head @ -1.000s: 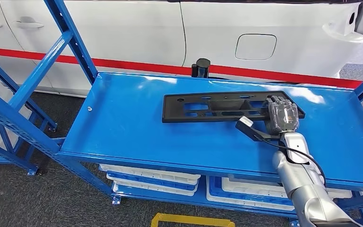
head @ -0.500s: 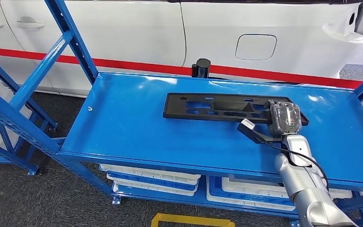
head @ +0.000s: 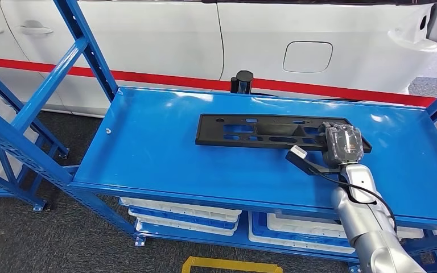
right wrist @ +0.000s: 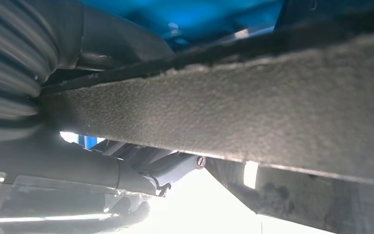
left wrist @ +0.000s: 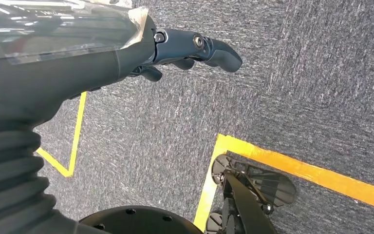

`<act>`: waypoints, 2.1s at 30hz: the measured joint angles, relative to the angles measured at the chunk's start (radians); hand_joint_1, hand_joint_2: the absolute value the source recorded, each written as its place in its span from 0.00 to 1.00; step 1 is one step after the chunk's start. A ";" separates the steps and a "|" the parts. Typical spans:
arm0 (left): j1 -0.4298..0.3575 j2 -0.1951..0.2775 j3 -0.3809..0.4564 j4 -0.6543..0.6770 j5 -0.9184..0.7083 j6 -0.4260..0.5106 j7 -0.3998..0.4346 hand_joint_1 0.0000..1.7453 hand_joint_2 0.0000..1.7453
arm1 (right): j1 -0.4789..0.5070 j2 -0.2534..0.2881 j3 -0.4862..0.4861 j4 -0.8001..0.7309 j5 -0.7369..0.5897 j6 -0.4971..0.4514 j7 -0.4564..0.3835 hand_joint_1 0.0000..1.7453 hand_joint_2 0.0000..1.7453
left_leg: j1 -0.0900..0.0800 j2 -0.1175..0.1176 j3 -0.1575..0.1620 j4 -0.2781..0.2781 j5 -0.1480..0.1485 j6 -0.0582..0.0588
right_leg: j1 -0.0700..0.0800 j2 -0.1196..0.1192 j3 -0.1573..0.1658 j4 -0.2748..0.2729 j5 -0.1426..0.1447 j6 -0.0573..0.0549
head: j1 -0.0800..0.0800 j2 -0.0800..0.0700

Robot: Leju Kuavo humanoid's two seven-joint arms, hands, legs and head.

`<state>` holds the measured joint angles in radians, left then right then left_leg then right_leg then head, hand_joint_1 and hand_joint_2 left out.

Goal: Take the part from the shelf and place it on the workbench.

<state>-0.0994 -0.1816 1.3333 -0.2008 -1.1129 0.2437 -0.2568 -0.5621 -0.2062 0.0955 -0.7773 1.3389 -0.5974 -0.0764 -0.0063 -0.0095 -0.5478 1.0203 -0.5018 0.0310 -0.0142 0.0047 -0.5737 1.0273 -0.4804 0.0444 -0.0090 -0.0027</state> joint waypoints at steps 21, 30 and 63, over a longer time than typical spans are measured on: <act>-0.002 -0.006 0.011 0.000 0.036 0.080 0.122 0.00 1.00 | 0.232 0.100 -0.027 -0.434 -0.835 0.170 -0.389 1.00 1.00 | 0.000 0.000 0.000 0.000 0.000 0.000 | 0.000 0.001 0.000 0.000 0.000 0.000 | 0.000 0.000; -0.001 -0.009 0.020 0.000 0.044 0.108 0.118 0.00 1.00 | 0.401 0.133 -0.041 -0.771 -1.218 0.277 -0.477 1.00 1.00 | 0.000 0.000 -0.002 0.000 -0.001 0.000 | 0.000 0.000 -0.002 0.000 0.000 0.000 | 0.000 0.000; -0.002 -0.003 0.030 0.000 0.072 0.040 0.067 0.00 1.00 | 0.432 0.119 -0.217 -0.826 -1.370 0.251 -0.429 1.00 1.00 | -0.005 0.003 0.000 -0.009 0.012 0.025 | -0.013 0.001 -0.004 -0.002 0.003 0.016 | -0.001 0.000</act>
<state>-0.1011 -0.1849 1.3633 -0.2006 -1.0404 0.2841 -0.1901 -0.1303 -0.0869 -0.1219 -1.6037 -0.0310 -0.3466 -0.5051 -0.0111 -0.0064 -0.5476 1.0118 -0.4900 0.0558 -0.0274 0.0059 -0.5772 1.0251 -0.4778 0.0609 -0.0096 -0.0027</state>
